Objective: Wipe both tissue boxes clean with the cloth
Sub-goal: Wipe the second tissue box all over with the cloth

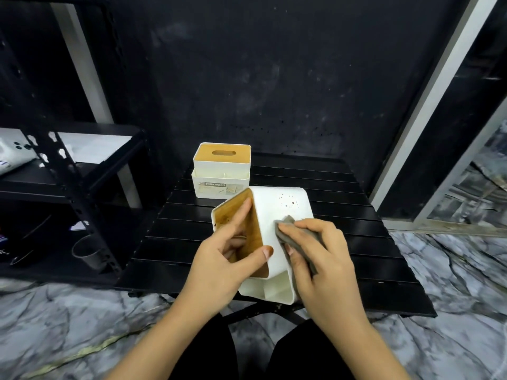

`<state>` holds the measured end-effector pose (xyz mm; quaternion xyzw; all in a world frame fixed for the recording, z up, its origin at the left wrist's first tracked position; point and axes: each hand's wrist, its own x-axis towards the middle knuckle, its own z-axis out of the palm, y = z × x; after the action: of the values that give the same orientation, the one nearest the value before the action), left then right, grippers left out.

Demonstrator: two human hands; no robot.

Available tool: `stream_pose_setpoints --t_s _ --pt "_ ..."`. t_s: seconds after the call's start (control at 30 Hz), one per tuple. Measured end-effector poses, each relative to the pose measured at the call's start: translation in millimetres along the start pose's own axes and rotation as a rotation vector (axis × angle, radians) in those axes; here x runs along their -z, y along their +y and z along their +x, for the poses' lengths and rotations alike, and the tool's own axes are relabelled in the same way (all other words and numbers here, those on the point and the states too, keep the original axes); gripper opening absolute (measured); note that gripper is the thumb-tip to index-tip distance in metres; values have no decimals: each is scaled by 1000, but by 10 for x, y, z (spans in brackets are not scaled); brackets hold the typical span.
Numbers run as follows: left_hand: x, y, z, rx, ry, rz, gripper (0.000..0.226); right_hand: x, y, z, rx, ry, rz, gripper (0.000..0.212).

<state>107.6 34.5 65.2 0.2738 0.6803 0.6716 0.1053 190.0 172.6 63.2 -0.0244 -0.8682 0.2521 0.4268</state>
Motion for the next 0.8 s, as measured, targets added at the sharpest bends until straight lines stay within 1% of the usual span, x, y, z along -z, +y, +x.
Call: stream_pose_setpoints --t_s 0.1,0.17,0.33,0.57,0.67,0.8 --pt "-6 0 4 -25 -14 18 72 -55 -64 85 42 -5 2 30" --pt "-11 -11 11 -36 -14 21 72 -65 -43 163 28 0 -4 31" --pt "-10 -32 33 -30 -5 56 75 -7 155 223 -82 21 -35 30" --pt "9 3 29 -25 53 67 81 30 278 9 -223 4 -16 33" --pt "7 40 18 -25 64 57 80 22 216 -91 -200 15 -48 30" --pt "19 9 19 -43 37 54 79 -29 2 -163 -89 40 -55 32"
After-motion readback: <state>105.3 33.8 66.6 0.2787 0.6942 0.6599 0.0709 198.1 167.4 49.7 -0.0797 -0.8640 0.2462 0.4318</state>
